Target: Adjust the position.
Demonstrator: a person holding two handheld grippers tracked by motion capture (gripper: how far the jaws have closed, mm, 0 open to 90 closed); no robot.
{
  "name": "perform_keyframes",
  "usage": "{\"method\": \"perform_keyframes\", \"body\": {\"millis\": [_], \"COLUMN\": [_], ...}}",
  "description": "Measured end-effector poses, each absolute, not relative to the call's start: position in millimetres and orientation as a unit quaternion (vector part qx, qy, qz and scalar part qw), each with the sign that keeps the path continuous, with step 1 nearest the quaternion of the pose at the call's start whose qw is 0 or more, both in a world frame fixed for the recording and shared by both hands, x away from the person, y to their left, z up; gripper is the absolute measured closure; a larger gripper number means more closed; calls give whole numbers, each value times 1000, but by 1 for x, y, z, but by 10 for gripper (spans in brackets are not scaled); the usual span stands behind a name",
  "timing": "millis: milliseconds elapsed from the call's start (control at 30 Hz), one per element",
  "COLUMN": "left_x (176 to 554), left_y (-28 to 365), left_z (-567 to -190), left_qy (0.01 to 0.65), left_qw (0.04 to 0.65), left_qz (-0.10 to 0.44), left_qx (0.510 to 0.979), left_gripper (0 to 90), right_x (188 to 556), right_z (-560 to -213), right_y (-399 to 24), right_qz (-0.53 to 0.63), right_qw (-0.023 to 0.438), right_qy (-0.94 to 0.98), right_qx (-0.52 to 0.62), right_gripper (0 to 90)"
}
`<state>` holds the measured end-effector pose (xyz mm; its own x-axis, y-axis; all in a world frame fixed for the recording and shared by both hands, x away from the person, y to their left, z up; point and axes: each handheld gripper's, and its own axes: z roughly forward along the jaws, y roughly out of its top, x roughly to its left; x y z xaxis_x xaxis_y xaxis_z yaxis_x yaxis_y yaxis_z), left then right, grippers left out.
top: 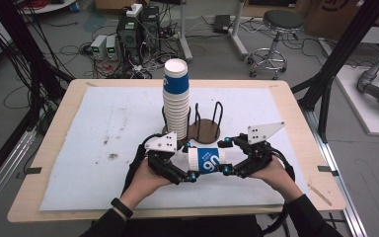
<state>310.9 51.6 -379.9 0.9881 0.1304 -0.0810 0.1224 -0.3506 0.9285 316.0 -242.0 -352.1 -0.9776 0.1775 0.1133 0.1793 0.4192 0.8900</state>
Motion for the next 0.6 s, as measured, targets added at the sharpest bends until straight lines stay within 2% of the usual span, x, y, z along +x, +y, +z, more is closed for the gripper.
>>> {"method": "perform_keyframes", "body": {"millis": [100,300,367,433,600], "left_x": [309,308,308,308,310], "left_y": [48,49,50,50,52], "left_z": [-380,-377,-377,-376,-377], "left_qy": [69,67,69,69,95], "left_qw": [547,549,552,558,602], "left_qz": [6,7,5,3,-14], "left_qx": [834,833,831,827,792], "left_gripper": [210,210,211,210,124], "right_x": [313,314,314,314,316], "right_z": [-351,-358,-359,-359,-358], "right_y": [-238,-227,-227,-227,-232], "right_qz": [-509,-481,-482,-486,-517], "right_qw": [-11,6,14,13,25], "right_qy": [-856,-873,-873,-871,-853], "right_qx": [-91,-84,-77,-72,-72], "right_gripper": [212,216,273,284,298]}}
